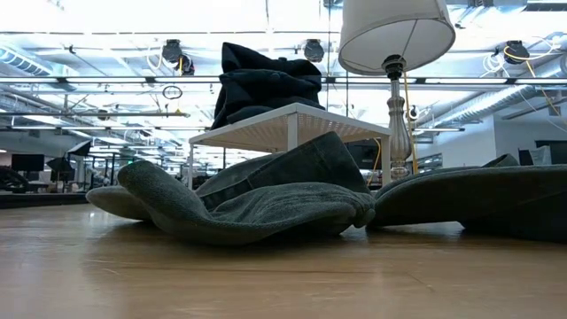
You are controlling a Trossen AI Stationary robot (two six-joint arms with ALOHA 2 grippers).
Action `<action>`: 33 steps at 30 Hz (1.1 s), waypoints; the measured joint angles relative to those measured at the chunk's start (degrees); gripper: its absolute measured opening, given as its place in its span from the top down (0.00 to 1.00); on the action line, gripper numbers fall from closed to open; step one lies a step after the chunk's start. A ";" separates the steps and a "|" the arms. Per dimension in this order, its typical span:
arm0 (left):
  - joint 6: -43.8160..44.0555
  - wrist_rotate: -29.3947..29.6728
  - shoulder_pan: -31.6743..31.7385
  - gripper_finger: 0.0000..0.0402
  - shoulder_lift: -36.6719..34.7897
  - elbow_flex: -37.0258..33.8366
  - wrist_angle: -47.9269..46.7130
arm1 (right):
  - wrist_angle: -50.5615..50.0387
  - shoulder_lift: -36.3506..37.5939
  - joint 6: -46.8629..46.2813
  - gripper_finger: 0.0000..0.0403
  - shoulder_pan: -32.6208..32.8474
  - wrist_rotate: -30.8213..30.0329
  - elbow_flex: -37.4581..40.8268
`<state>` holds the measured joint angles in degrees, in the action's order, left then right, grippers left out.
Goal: Pick & Place hat
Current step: Put the top left gray cap on the shelf
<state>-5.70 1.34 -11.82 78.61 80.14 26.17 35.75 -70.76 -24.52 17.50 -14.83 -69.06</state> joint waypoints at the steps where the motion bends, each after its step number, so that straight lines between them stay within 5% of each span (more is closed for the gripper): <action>1: -0.08 0.02 0.00 0.98 -0.02 0.00 0.04 | -0.04 0.00 -0.13 0.48 0.21 0.00 0.00; 10: 0.92 1.74 -0.02 0.83 -0.07 0.00 -1.37 | 4.75 0.00 2.34 0.96 2.24 -0.07 0.00; 21: 20.18 8.11 0.84 0.64 -4.23 0.02 -17.09 | -5.88 6.09 6.17 0.99 7.13 -4.33 0.00; 33: 35.52 -9.06 4.18 0.34 -7.49 0.02 -26.52 | -23.96 10.69 4.79 0.99 13.52 -5.41 0.02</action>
<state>29.82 -7.72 -7.63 71.12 80.16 -0.35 11.79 -60.07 -19.73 31.03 -20.24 -69.04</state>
